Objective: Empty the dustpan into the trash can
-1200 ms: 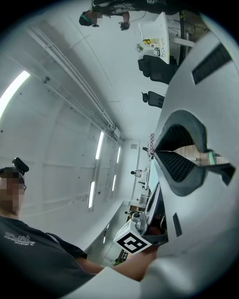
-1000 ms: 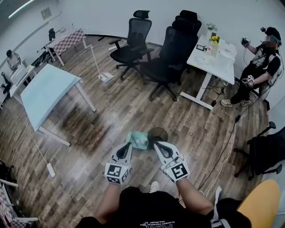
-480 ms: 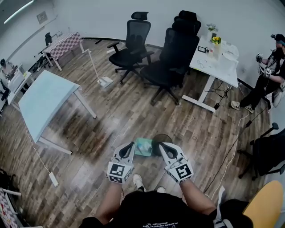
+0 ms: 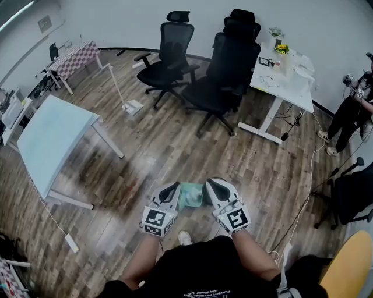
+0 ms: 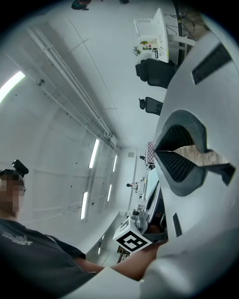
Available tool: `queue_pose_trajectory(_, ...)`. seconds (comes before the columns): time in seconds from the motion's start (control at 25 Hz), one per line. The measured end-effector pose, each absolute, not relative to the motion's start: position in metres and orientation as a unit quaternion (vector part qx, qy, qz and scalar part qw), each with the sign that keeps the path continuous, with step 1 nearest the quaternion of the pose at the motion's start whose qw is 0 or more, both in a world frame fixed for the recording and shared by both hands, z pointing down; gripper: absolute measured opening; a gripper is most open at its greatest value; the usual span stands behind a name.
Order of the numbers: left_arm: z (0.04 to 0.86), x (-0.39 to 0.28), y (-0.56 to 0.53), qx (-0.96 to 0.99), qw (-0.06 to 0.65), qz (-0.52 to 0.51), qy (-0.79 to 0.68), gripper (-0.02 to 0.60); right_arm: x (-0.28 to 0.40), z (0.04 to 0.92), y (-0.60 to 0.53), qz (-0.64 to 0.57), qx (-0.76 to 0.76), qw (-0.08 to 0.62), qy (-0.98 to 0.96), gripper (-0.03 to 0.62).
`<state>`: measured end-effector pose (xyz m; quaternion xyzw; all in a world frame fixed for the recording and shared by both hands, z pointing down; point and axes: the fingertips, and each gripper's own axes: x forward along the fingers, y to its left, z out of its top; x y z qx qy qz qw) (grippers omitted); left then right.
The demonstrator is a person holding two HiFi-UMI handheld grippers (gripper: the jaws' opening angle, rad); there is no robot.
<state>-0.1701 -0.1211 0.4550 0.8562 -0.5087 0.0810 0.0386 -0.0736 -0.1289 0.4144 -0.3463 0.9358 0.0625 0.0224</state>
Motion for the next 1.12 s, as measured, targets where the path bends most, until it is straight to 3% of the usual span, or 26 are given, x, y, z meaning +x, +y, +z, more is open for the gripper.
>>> queue_pose_trajectory(0.2,0.470,-0.177,-0.144,0.855,0.060,0.080,-0.509,0.025,-0.088,0.411,-0.148,0.074,-0.345,0.042,0.935,0.025)
queue_pose_trajectory(1.12,0.534,-0.173,-0.210,0.807,0.145,0.115,-0.561,0.025,-0.042,0.468,-0.224,0.008,-0.352,-0.015,0.936,0.025)
